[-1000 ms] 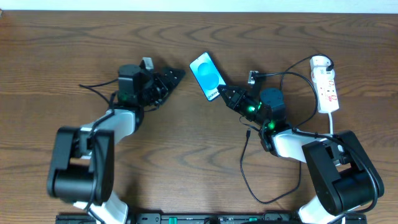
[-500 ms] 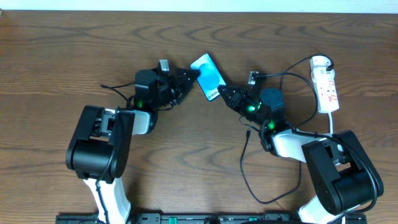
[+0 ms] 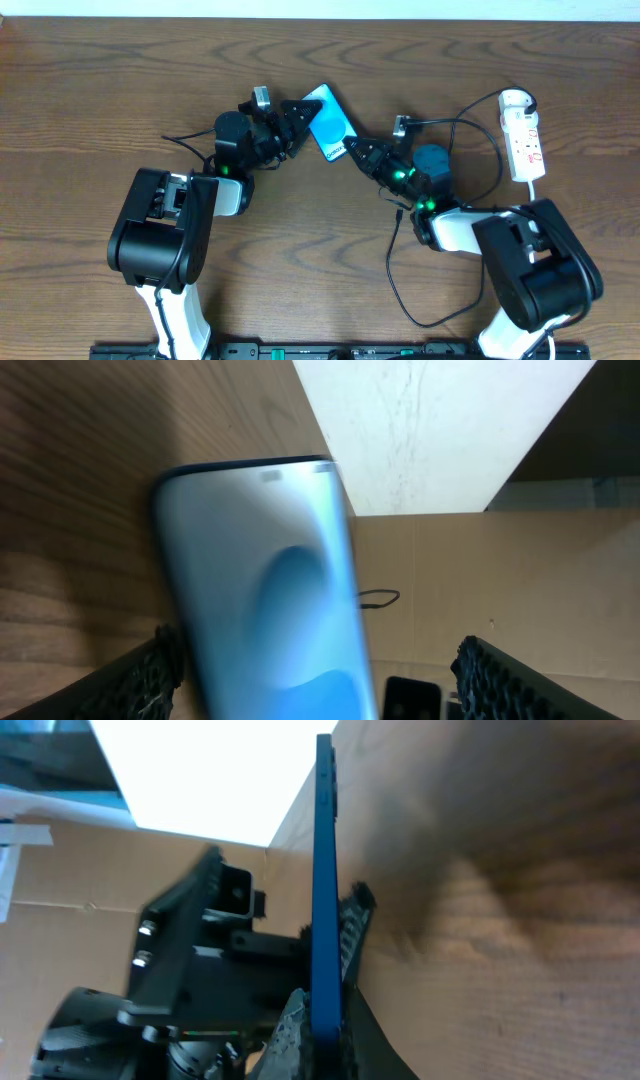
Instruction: Plug charger to phone and switch on socket
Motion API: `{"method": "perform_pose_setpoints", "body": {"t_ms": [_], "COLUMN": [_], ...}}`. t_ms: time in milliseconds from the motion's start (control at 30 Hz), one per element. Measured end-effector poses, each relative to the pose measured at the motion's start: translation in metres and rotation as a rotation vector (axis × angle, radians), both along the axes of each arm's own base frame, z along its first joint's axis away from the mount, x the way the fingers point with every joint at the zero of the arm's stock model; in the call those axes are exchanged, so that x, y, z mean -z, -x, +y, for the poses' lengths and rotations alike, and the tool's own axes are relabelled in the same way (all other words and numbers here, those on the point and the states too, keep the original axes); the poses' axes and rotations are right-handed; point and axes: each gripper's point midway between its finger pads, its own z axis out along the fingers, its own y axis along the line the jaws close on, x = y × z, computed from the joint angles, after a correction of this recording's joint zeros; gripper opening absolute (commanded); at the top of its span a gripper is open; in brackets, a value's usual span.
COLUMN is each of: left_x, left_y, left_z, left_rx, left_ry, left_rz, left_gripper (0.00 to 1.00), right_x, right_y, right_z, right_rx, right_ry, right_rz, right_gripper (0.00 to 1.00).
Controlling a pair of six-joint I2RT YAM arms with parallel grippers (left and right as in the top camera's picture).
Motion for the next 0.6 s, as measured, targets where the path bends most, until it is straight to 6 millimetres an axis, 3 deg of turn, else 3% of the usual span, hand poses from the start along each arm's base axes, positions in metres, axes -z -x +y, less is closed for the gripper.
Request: {"method": "perform_pose_setpoints", "body": {"t_ms": [300,600], "left_x": [-0.011,-0.014], "left_y": [-0.003,-0.003], "left_z": [0.001,0.001], "left_rx": [-0.007,-0.009], "left_ry": [0.029,0.044], "left_rz": [-0.033,-0.034], "left_gripper": [0.87,0.82], "right_x": [0.004,0.003], "right_y": [-0.007,-0.007], "right_z": [0.021,0.028], "right_rx": [-0.046,-0.067], "right_ry": [-0.1,-0.141], "right_rz": [-0.018,-0.013], "right_gripper": [0.01,0.01]}}
